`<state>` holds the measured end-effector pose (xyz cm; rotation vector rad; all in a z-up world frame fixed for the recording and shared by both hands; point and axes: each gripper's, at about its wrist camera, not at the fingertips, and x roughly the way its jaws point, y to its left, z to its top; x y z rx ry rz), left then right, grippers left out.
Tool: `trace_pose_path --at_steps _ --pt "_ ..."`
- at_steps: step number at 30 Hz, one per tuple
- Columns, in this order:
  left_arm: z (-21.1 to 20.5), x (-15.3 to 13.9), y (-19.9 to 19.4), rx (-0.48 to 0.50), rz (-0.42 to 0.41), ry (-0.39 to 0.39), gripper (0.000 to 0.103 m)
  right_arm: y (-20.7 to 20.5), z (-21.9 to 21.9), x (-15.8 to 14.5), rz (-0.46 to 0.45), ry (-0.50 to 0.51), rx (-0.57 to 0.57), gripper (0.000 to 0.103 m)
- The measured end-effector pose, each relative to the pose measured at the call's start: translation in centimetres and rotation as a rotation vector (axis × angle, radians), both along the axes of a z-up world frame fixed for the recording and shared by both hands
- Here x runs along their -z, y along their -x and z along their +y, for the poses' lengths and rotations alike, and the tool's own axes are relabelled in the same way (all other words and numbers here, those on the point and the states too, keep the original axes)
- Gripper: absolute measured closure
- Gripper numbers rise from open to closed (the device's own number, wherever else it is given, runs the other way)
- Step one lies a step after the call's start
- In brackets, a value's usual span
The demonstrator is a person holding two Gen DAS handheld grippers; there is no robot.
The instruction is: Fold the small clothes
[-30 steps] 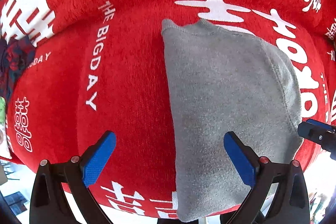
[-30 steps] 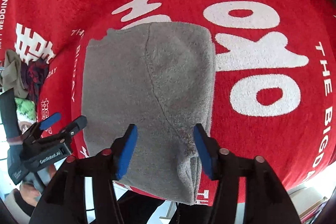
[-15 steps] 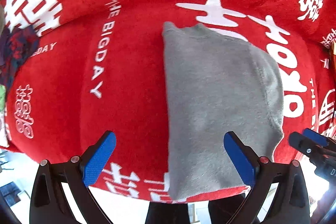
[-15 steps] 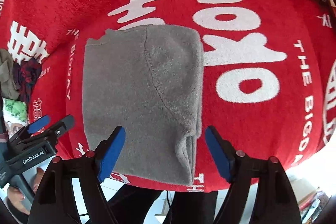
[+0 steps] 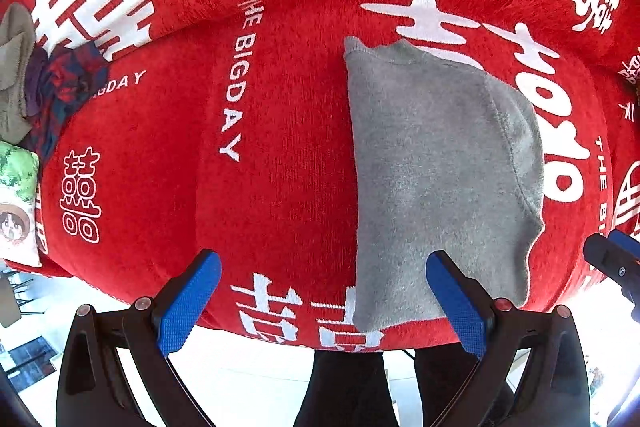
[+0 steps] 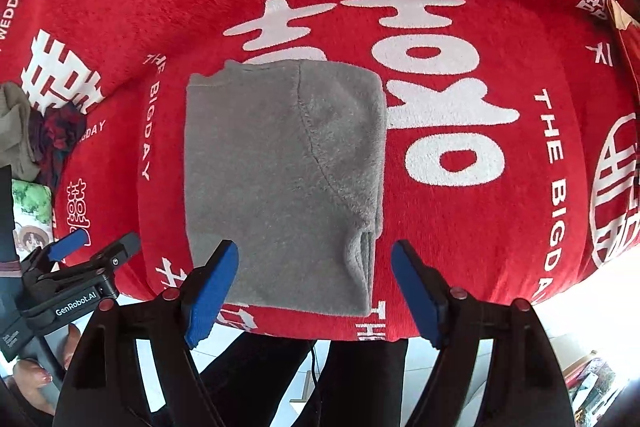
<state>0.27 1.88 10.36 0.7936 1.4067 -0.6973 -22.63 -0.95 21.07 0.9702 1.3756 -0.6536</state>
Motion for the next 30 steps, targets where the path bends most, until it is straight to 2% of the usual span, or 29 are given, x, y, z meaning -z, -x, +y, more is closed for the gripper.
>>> trace_pose_path --at_steps 13,30 --pt "0.3 -2.3 0.6 0.009 -0.039 0.034 0.000 -0.9 0.2 -1.1 0.025 0.043 -0.009 0.022" --pt "1.1 -2.0 -0.2 -0.012 -0.037 0.056 0.000 -1.7 1.1 -0.8 0.078 0.095 -0.033 0.022"
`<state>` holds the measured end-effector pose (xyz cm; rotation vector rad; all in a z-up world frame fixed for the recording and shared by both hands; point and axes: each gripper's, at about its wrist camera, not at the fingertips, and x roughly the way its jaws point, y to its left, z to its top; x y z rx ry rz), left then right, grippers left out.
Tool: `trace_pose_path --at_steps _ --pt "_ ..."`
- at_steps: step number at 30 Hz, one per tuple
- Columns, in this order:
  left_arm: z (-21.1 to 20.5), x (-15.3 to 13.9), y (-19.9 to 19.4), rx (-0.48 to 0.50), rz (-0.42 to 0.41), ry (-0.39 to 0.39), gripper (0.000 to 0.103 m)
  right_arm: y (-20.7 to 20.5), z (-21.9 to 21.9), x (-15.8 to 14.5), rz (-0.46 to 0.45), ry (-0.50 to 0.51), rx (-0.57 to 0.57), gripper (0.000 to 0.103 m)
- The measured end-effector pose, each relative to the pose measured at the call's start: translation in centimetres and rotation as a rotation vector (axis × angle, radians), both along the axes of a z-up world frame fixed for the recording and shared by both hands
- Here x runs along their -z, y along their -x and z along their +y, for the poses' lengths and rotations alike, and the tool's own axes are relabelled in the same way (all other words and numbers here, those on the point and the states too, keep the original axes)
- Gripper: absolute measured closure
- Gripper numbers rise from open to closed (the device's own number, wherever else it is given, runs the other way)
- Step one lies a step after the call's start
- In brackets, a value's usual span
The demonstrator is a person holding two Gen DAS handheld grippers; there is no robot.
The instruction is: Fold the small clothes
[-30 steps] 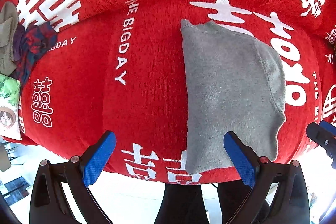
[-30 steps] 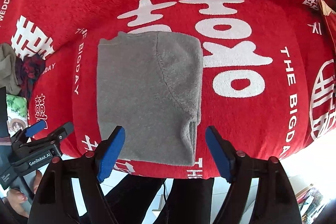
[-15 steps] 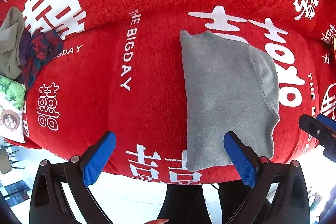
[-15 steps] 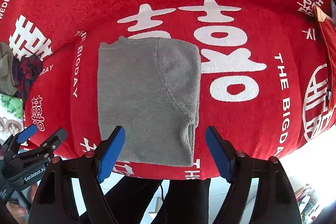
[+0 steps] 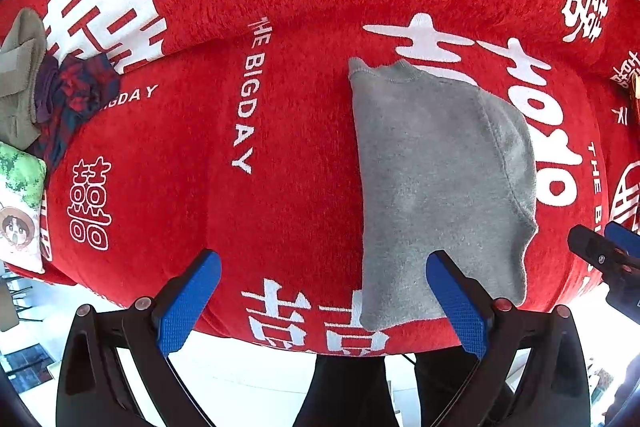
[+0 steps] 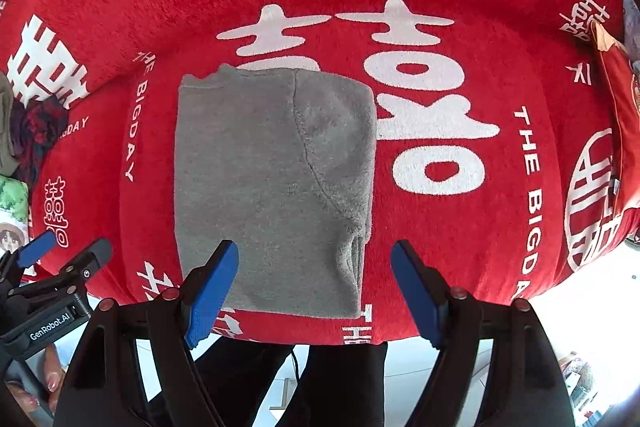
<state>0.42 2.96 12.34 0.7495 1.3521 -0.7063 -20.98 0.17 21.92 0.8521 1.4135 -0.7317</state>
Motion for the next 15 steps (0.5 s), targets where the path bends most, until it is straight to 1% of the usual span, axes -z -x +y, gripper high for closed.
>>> trace_pose_path --at_steps 7,15 --pt "0.2 0.0 -0.3 0.006 0.004 0.017 0.000 -0.5 0.2 -0.4 0.003 0.021 0.006 0.022" --pt "0.5 1.0 -0.3 0.025 0.024 0.020 0.000 -0.7 0.6 -0.6 0.018 0.054 0.032 0.022"
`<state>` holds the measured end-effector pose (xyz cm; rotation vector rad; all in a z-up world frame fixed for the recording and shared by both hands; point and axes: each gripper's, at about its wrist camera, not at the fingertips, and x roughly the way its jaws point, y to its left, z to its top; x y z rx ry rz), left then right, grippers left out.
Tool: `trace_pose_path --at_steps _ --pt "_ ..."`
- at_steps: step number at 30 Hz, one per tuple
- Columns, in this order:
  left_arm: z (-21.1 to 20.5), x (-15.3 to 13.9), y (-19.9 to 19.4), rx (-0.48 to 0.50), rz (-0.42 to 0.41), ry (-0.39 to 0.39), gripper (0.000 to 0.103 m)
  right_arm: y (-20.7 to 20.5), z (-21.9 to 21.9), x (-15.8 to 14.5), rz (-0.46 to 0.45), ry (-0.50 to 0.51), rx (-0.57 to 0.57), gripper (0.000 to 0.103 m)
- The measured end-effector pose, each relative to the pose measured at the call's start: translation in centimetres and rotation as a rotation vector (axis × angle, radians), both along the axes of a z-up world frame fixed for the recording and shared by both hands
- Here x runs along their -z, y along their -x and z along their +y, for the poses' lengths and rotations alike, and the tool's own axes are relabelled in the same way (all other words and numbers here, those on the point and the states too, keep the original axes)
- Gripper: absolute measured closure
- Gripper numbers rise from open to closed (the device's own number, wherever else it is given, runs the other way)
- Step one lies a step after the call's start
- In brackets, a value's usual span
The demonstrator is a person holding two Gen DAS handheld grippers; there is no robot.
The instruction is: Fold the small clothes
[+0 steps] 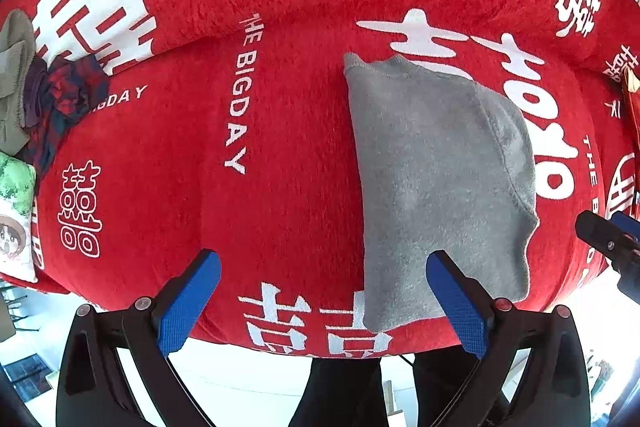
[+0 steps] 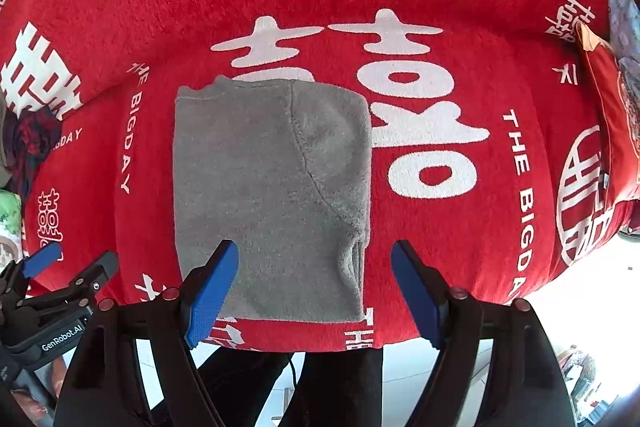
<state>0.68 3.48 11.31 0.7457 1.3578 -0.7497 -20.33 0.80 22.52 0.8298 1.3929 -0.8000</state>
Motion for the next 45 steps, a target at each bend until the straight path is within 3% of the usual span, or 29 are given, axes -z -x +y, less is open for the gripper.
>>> trace_pose_path --at_steps 25,45 --pt "0.4 -0.2 1.1 0.020 -0.026 0.002 0.000 0.5 1.1 0.5 -0.016 0.008 0.021 0.022" --pt "-0.3 -4.3 3.9 -0.090 -0.076 0.009 0.000 1.5 0.2 -1.8 -0.022 0.011 -0.133 0.022"
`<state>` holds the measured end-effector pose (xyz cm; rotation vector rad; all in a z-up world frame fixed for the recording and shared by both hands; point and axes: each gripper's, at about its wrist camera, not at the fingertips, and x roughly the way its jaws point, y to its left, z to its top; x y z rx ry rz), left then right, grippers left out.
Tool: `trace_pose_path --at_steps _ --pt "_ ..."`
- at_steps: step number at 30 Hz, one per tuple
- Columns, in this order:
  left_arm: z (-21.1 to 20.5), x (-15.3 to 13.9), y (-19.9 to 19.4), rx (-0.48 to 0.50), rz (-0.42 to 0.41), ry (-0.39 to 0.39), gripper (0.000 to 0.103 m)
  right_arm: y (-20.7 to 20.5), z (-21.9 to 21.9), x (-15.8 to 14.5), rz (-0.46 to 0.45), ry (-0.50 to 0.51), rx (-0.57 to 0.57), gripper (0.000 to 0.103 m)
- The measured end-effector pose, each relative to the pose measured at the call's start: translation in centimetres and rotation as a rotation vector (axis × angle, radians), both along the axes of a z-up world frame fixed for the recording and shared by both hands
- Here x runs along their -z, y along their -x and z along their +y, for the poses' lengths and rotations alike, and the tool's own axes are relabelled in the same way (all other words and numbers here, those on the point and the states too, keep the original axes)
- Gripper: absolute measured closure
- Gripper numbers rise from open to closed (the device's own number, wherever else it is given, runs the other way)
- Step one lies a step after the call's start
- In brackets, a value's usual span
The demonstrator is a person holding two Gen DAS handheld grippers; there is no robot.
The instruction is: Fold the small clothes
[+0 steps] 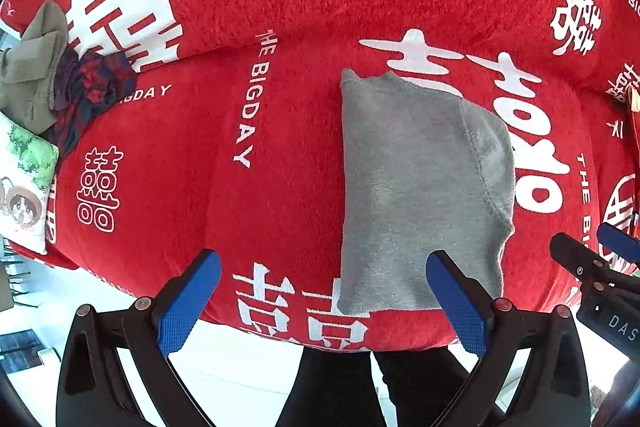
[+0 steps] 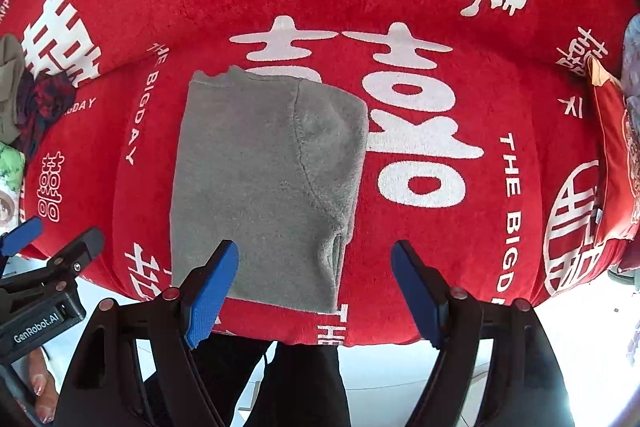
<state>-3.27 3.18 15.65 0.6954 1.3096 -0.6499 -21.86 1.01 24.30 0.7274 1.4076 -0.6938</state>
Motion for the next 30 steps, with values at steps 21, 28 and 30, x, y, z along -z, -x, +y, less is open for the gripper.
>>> trace_pose_path --at_steps 21,28,30 --pt "-0.3 -0.6 1.3 -0.013 -0.039 -0.011 0.000 0.7 -0.3 -0.1 -0.022 -0.014 -0.001 0.022" --pt "-0.4 -0.9 1.3 -0.007 -0.043 0.016 0.000 0.7 -0.5 0.1 -0.018 -0.016 -0.003 0.022" --pt "-0.5 -0.9 1.4 0.002 -0.038 0.021 0.000 0.7 -0.6 0.1 -0.018 -0.016 -0.001 0.022"
